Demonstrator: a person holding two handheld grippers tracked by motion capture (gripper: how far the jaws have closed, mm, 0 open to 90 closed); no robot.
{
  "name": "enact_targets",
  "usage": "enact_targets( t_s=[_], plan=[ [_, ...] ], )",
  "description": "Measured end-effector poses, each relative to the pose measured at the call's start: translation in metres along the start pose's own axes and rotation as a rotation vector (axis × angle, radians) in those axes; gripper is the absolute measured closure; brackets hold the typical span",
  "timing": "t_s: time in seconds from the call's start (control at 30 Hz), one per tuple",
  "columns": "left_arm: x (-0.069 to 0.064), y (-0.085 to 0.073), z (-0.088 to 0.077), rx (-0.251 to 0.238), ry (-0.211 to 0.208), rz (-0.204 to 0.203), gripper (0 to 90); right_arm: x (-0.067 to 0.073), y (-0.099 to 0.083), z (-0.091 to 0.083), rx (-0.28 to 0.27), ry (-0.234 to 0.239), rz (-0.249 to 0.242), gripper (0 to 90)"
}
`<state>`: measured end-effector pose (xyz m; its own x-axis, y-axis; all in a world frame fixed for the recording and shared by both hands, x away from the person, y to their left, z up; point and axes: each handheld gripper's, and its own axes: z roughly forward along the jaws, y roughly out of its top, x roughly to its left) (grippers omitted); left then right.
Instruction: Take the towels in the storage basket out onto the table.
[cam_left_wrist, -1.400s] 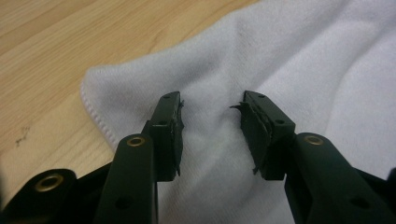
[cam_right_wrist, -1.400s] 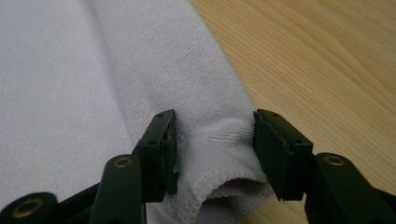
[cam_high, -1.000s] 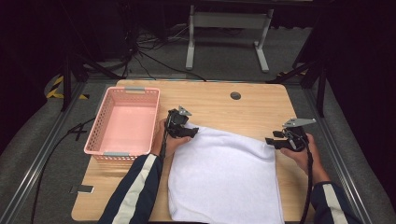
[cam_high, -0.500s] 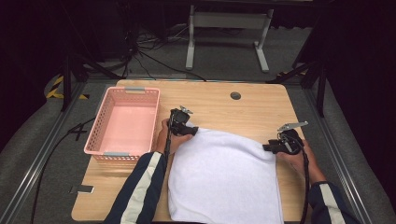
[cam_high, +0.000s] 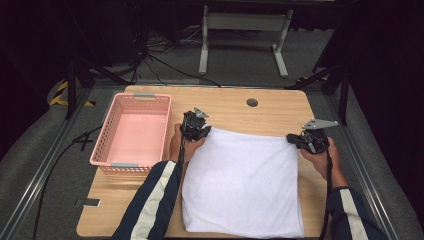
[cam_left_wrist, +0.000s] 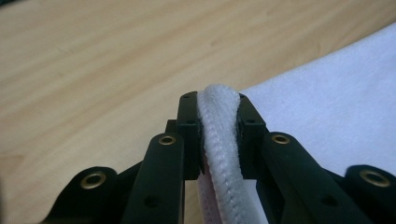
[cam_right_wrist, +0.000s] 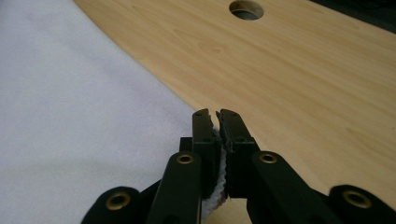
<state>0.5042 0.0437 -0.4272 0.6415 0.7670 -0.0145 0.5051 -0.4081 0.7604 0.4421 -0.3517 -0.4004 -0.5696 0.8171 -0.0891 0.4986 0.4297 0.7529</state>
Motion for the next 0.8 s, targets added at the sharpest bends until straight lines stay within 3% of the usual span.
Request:
enact_targets(
  t_s=[0.1,0.13,0.17,0.27,0.4,0.43,0.6,0.63,0.67,0.73,0.77,0.8],
  plan=[
    [0.0,0.004,-0.002,-0.015,0.017,0.013,77.2,-0.001,0.01,0.002,-0.014,-0.027,-0.025,85.5],
    [0.0,0.005,-0.003,-0.032,0.017,-0.002,77.2,0.001,0.012,0.002,-0.016,-0.031,-0.039,85.5],
    [0.0,0.006,-0.005,-0.027,0.014,0.014,77.2,0.001,0.012,0.002,-0.016,-0.031,-0.039,85.5],
    [-0.004,0.004,-0.01,-0.065,0.015,0.005,77.5,0.005,0.011,-0.005,-0.058,-0.001,-0.053,85.5],
    [-0.013,0.0,-0.037,-0.14,-0.034,0.027,78.0,0.01,0.001,-0.021,-0.097,0.04,-0.074,85.5],
    [-0.018,-0.003,-0.045,-0.139,-0.042,0.036,77.9,0.012,-0.003,-0.027,-0.112,0.055,-0.08,85.4],
    [-0.035,-0.025,-0.088,-0.186,-0.1,0.111,77.6,0.025,-0.024,-0.055,-0.185,0.159,-0.116,85.3],
    [-0.035,-0.025,-0.088,-0.186,-0.1,0.111,77.6,0.028,-0.028,-0.06,-0.188,0.181,-0.134,85.3],
    [-0.039,-0.031,-0.096,-0.199,-0.115,0.132,77.6,0.028,-0.028,-0.06,-0.188,0.181,-0.134,85.3],
    [-0.053,-0.055,-0.12,-0.221,-0.146,0.183,77.6,0.042,-0.042,-0.076,-0.204,0.245,-0.193,85.2],
    [-0.053,-0.055,-0.12,-0.221,-0.146,0.183,77.5,0.046,-0.045,-0.079,-0.201,0.254,-0.213,85.1],
    [-0.057,-0.064,-0.127,-0.22,-0.152,0.207,77.2,0.051,-0.05,-0.084,-0.196,0.258,-0.238,85.0]
  ],
)
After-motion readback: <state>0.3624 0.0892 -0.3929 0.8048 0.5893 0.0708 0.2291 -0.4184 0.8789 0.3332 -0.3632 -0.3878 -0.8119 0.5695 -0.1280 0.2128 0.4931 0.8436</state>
